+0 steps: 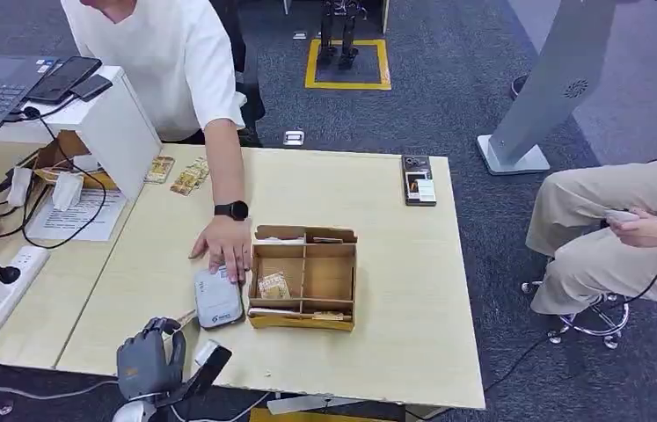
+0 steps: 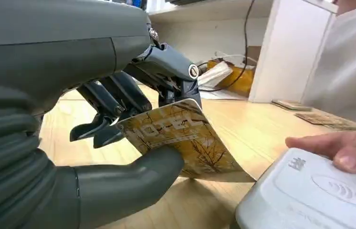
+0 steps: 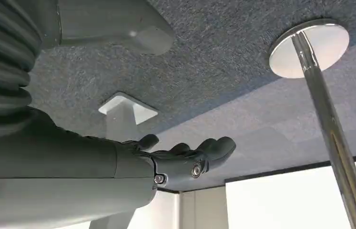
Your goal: Pass the card to the sensor for recognition and then transmit it.
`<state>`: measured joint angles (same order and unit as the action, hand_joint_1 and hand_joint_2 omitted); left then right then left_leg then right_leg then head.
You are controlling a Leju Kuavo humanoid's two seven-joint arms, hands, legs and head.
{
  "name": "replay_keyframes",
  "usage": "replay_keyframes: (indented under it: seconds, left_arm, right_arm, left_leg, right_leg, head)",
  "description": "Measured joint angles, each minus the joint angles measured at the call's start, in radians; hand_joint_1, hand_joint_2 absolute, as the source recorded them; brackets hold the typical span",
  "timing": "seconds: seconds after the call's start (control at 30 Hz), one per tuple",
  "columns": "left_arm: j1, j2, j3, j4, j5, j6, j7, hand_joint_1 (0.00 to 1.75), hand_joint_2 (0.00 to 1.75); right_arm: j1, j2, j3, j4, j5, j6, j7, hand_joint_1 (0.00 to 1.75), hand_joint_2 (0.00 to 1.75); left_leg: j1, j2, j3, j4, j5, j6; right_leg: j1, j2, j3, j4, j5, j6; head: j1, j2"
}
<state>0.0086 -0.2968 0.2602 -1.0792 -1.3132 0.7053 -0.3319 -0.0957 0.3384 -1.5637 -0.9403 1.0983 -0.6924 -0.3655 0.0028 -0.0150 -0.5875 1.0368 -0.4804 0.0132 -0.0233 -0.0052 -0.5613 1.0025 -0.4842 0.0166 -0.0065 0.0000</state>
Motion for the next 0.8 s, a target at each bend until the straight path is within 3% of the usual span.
replay_keyframes:
  seconds: [0.17, 0.3, 0.43, 0.8]
  left_arm:
    - [0.000, 0.000, 0.000, 0.000, 0.112, 0.000, -0.037, 1.75, 1.75]
    - [-0.001, 0.000, 0.000, -0.001, 0.375, 0.000, -0.157, 1.75, 1.75]
    - [0.000, -0.002, -0.001, -0.021, 0.517, -0.001, -0.236, 1.75, 1.75]
    - [-0.012, -0.002, -0.105, -0.077, 0.720, -0.003, -0.273, 1.75, 1.75]
  right_arm:
    - [0.000, 0.000, 0.000, 0.000, -0.003, 0.000, 0.000, 0.00, 1.75]
    - [0.000, 0.000, 0.000, 0.000, -0.007, 0.000, 0.007, 0.00, 1.75]
    - [0.000, 0.000, 0.000, 0.000, -0.015, 0.000, -0.001, 0.00, 1.75]
    - [0.000, 0.000, 0.000, 0.003, -0.034, 0.000, -0.014, 0.00, 1.75]
  left_leg:
    - [0.000, 0.000, 0.000, 0.000, 0.000, 0.000]
    - [0.000, 0.001, 0.000, 0.000, 0.000, 0.000]
    - [0.000, 0.001, 0.000, 0.000, 0.000, 0.000]
    - [0.000, 0.001, 0.000, 0.000, 0.000, 0.000]
  right_leg:
    - [0.000, 0.000, 0.000, 0.000, 0.000, 0.000]
    - [0.000, 0.001, -0.001, 0.000, 0.000, 0.000]
    - [0.000, 0.001, -0.001, 0.000, 0.000, 0.000]
    - [0.000, 0.001, -0.001, 0.000, 0.000, 0.000]
  head:
    - [0.000, 0.000]
    - [0.000, 0.000]
    - [0.000, 0.000]
    - [0.000, 0.000]
